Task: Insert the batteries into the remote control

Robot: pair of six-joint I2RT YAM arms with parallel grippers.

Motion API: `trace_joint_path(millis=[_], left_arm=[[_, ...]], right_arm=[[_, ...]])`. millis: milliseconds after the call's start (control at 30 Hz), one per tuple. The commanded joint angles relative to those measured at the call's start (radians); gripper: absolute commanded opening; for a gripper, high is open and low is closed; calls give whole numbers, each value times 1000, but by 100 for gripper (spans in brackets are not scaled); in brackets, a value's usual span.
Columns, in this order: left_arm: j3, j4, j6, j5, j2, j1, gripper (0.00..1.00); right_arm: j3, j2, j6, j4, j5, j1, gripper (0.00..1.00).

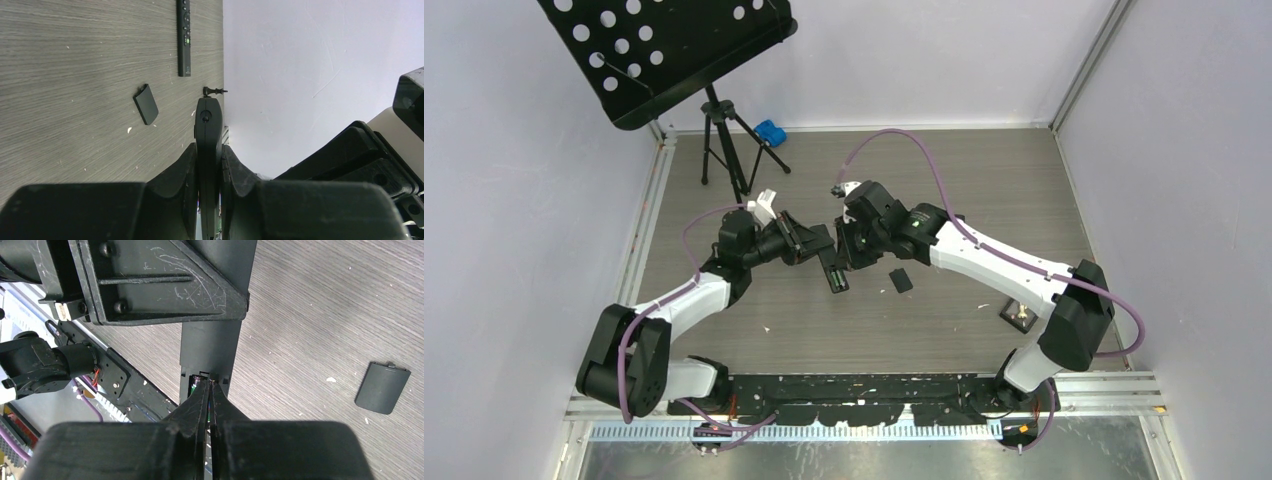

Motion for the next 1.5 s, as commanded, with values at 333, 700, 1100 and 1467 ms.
trace_joint_path(millis=[333, 700, 1100, 1467], left_arm=[[53, 51, -21, 29, -27, -2, 0], [55, 54, -39, 38, -39, -2, 0], [50, 73, -76, 48, -33, -2, 0], [29, 59, -35, 32, -46, -2, 0]], right_arm=[[46, 30, -9, -47, -55, 3, 14], [47, 52, -34, -51, -18, 3, 16], [-34, -4, -60, 70, -10, 14, 15], [-115, -187, 43, 190, 87, 11, 44]])
